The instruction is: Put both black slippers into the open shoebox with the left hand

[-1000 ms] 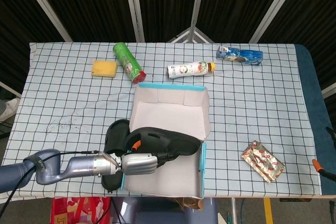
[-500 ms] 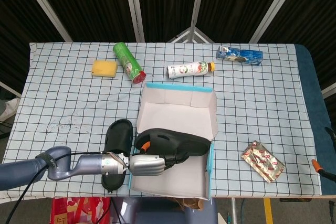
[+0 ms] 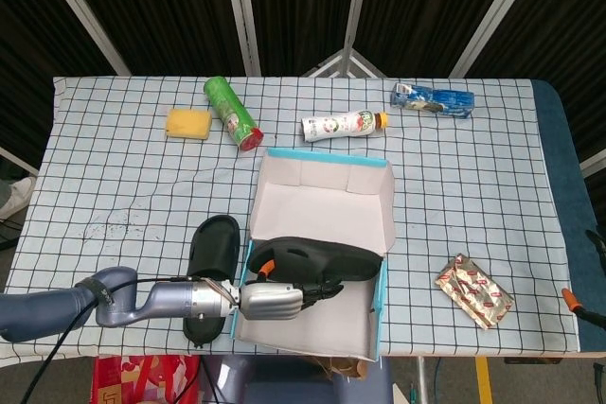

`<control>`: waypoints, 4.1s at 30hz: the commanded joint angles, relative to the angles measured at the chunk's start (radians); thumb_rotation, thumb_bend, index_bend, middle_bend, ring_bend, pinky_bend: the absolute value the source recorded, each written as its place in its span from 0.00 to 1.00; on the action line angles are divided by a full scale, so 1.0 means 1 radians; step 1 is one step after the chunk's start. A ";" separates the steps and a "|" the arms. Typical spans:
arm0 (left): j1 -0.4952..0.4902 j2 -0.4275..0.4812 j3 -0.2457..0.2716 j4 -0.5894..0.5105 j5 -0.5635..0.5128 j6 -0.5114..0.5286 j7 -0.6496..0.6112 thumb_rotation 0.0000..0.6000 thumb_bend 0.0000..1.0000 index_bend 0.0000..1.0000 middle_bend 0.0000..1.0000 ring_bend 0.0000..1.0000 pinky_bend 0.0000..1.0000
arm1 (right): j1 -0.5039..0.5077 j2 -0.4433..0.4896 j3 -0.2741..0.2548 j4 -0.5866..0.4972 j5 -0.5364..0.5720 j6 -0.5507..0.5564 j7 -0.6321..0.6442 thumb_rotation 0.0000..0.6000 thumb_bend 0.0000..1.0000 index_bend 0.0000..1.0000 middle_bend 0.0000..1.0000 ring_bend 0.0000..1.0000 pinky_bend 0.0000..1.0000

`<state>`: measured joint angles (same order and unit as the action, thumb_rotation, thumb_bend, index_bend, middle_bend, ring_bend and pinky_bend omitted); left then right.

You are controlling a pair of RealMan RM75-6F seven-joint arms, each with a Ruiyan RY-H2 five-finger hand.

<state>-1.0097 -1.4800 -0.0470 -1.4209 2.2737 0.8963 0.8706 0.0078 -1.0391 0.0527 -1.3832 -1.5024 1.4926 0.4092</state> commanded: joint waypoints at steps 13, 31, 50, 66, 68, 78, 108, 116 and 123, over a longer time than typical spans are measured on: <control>-0.008 -0.072 0.052 0.066 -0.033 -0.009 -0.012 1.00 0.31 0.38 0.34 0.03 0.02 | -0.002 0.001 0.001 0.000 0.001 0.005 0.007 1.00 0.31 0.06 0.02 0.00 0.00; 0.011 -0.078 0.045 0.042 -0.107 -0.011 0.029 1.00 0.30 0.09 0.06 0.00 0.02 | -0.002 0.002 0.001 -0.003 0.002 0.002 0.009 1.00 0.31 0.06 0.02 0.00 0.00; 0.152 0.121 0.005 -0.273 -0.170 0.146 0.142 1.00 0.28 0.00 0.00 0.00 0.00 | -0.005 0.009 0.002 -0.008 0.012 -0.003 0.014 1.00 0.31 0.06 0.02 0.00 0.00; 0.550 0.324 0.059 -0.704 -0.946 0.371 -0.486 1.00 0.25 0.01 0.11 0.00 0.00 | -0.010 0.015 0.001 -0.020 0.007 0.004 0.008 1.00 0.31 0.06 0.02 0.00 0.00; 0.513 0.392 0.040 -0.692 -1.047 0.271 -0.558 1.00 0.25 0.01 0.10 0.00 0.00 | -0.008 0.015 0.001 -0.025 0.007 0.002 -0.003 1.00 0.31 0.06 0.02 0.00 0.00; 0.308 0.508 0.002 -0.671 -1.376 -0.116 -0.591 1.00 0.25 0.00 0.09 0.00 0.00 | -0.004 0.015 0.001 -0.035 0.018 -0.013 -0.034 1.00 0.31 0.06 0.02 0.00 0.00; 0.007 0.256 0.095 -0.474 -1.803 -0.057 -0.343 1.00 0.25 0.10 0.12 0.00 0.00 | 0.008 0.016 -0.005 -0.032 0.021 -0.046 -0.043 1.00 0.31 0.06 0.02 0.00 0.00; 0.002 0.220 0.099 -0.445 -1.805 -0.027 -0.336 1.00 0.25 0.21 0.14 0.00 0.00 | 0.008 0.017 -0.006 -0.034 0.024 -0.048 -0.046 1.00 0.31 0.06 0.02 0.00 0.00; 0.004 0.198 0.100 -0.429 -1.784 -0.004 -0.331 1.00 0.25 0.23 0.19 0.00 0.00 | 0.009 0.017 -0.006 -0.034 0.024 -0.051 -0.047 1.00 0.31 0.06 0.02 0.00 0.00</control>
<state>-1.0069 -1.2790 0.0530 -1.8530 0.4867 0.8885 0.5390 0.0173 -1.0219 0.0469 -1.4175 -1.4785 1.4411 0.3618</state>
